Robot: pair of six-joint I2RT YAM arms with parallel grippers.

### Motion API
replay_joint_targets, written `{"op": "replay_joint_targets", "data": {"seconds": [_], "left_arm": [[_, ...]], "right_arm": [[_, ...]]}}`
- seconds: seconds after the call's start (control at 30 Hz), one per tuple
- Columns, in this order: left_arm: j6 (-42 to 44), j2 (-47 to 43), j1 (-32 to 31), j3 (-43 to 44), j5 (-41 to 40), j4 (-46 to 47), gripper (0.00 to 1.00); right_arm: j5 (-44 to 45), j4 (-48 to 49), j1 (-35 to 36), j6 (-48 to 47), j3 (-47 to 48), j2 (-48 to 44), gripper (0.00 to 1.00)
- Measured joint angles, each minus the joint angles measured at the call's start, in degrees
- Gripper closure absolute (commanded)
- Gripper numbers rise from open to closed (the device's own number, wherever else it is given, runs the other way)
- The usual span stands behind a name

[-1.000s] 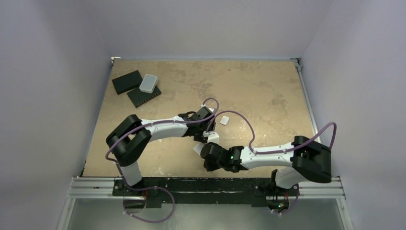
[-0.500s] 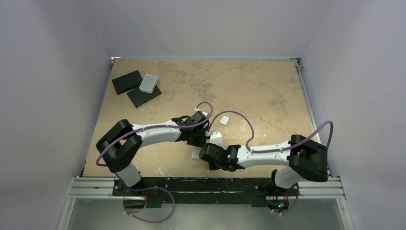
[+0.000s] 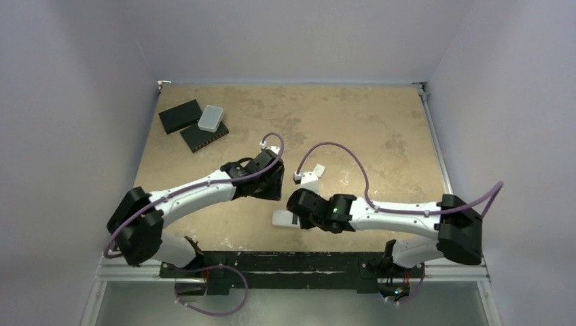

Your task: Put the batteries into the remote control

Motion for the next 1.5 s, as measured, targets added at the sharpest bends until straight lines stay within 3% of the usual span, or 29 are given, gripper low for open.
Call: {"op": "replay_joint_targets", "data": {"seconds": [0.07,0.13,0.27,0.4,0.73,1.13,1.37,1.5], "left_arm": [[0.02,-2.89,0.0,0.46,-0.79,-1.27,0.52],[0.02,-6.1,0.0,0.74,-1.6,-2.47,0.5],[0.09,-11.65,0.0,1.22,-2.93,-4.59,0.45],[0.63,-17.81,0.0,1.36,-3.96,-6.1,0.38],[3.72,-32.57,0.0,1.38,-4.55,-6.43,0.21],[9.14,-43.08,0.0,-3.61,0.11,-2.29,0.14],[11.54,-44.09,0.0,-4.24,1.9,-1.51,0.02],[12.59,-44.04,0.0,-5.53,2.82,-1.14,0.01]], "right_arm": [[0.26,-0.9,-1.42,-1.68,1.05,-2.32,0.67],[0.42,-1.38,-3.63,-4.24,2.08,-5.16,0.51],[0.15,-1.6,-9.16,-9.27,3.26,-7.56,0.29],[-0.13,-2.69,-13.6,-16.33,6.36,-7.39,0.15],[-0.83,-3.04,-19.87,-33.97,13.6,-3.54,0.01],[-9.84,-4.59,-27.17,-49.79,15.76,3.54,0.01],[-15.87,-4.02,-32.3,-54.77,17.38,8.44,0.01],[-18.34,-2.03,-35.06,-57.09,16.92,10.56,0.01]]}}
